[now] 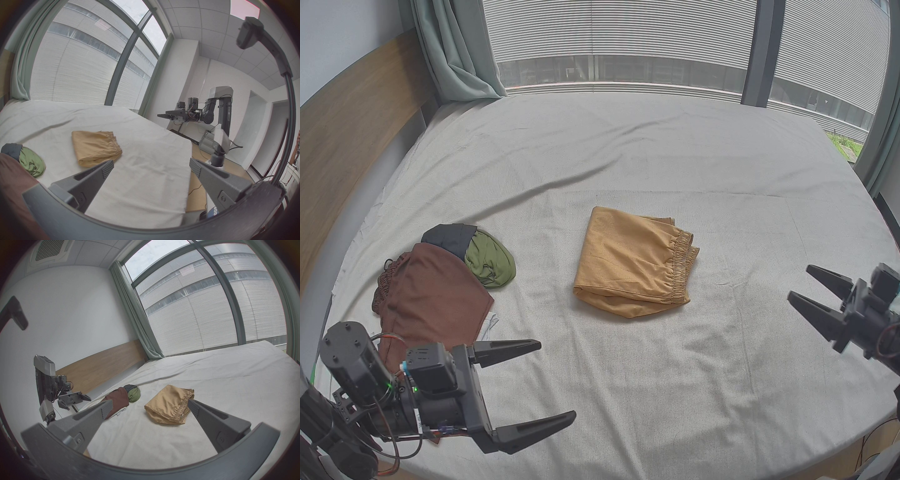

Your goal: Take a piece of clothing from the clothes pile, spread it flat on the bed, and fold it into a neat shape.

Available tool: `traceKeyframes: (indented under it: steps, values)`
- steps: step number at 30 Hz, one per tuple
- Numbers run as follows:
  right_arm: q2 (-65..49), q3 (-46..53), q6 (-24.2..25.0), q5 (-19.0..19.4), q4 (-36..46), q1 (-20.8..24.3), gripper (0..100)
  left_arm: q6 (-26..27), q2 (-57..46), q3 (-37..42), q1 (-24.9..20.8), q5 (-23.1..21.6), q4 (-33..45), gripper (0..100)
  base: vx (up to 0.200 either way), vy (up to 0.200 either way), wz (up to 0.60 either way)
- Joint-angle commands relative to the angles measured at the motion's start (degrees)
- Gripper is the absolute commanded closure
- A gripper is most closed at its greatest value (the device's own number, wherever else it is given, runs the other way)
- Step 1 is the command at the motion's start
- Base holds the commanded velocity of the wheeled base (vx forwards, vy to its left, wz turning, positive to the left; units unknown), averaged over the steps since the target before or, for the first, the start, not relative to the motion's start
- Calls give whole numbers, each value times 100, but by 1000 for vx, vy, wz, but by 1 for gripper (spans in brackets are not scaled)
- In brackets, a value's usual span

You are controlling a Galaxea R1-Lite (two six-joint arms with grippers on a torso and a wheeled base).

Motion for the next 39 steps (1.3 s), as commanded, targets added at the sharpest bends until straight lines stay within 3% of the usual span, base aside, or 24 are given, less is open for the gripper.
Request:
traceKeyframes:
  steps: [1, 5, 6, 8, 10, 12, 13, 14, 16, 19, 20, 23, 26, 28, 29, 33, 35, 39]
  values:
    - [-5309, 848, 694, 157, 2950, -302, 0, -645, -2298, 369, -559, 1333, 408, 0, 0, 0, 0]
    - [-7313, 576, 659, 166, 5393, -275, 0, -610, -3265, 369, -199, 1562, 1251, 0, 0, 0, 0]
    - [-7568, 576, 597, 104, 5771, -284, 0, -610, -3529, 369, 21, 1562, 1497, 0, 0, 0, 0]
    - [-7428, 725, 70, -177, 5718, -275, 0, -628, -3968, 369, 390, 1553, 1910, 0, 0, 0, 0]
    - [-7401, 857, -343, -775, 5771, -275, 0, -645, -4531, 369, 759, 1527, 2464, 0, 0, 0, 0]
    - [-7410, 857, -554, -1381, 6316, -275, 0, -663, -4952, 369, 1155, 1536, 2992, 0, 0, 0, 0]
    - [-7410, 857, -572, -1443, 6351, -275, 0, -663, -4970, 369, 1190, 1536, 3027, 0, 0, 0, 0]
    - [-7410, 857, -835, -2181, 6597, -284, 0, -672, -5453, 369, 1559, 1536, 3607, 0, 0, 0, 0]
    - [-7392, 857, -897, -2638, 6861, -337, 0, -689, -6016, 369, 1823, 1536, 4222, 0, 0, 0, 0]
    - [-7770, 848, -1046, -2656, 7028, -838, 0, -672, -7044, 369, 2280, 1536, 5303, 0, 0, 0, 0]
    - [-7805, 857, -1055, -2656, 7046, -855, 0, -672, -7106, 369, 2306, 1536, 5356, 0, 0, 0, 0]
    - [-7937, 857, -1292, -2682, 7072, -864, 0, -601, -8248, 369, 2781, 1527, 6780, 0, 0, 0, 0]
    - [-7937, 857, -1169, -2840, 7230, -847, 0, -478, -8995, 369, 3115, 1518, 7535, 0, 0, 0, 0]
    - [-7937, 857, -1020, -2998, 7336, -847, 0, -162, -9567, 369, 3220, 1623, 8520, 0, 0, 0, 0]
    - [-7937, 857, -1020, -2998, 7336, -847, 0, -162, -9567, 369, 3220, 1623, 8520, 0, 0, 0, 0]
    - [-7929, 857, -1072, -2998, 7318, -873, 0, 172, -9523, 369, 3211, 3329, 8669, 0, 0, 0, 0]
    - [-7929, 857, -1090, -2990, 7318, -864, 0, 75, -9523, 361, 3194, 3619, 8915, 0, 0, 0, 0]
    - [-7929, 857, -1116, -2963, 7318, -864, 0, 49, -9558, 369, 3185, 3592, 8827, 0, 0, 0, 0]
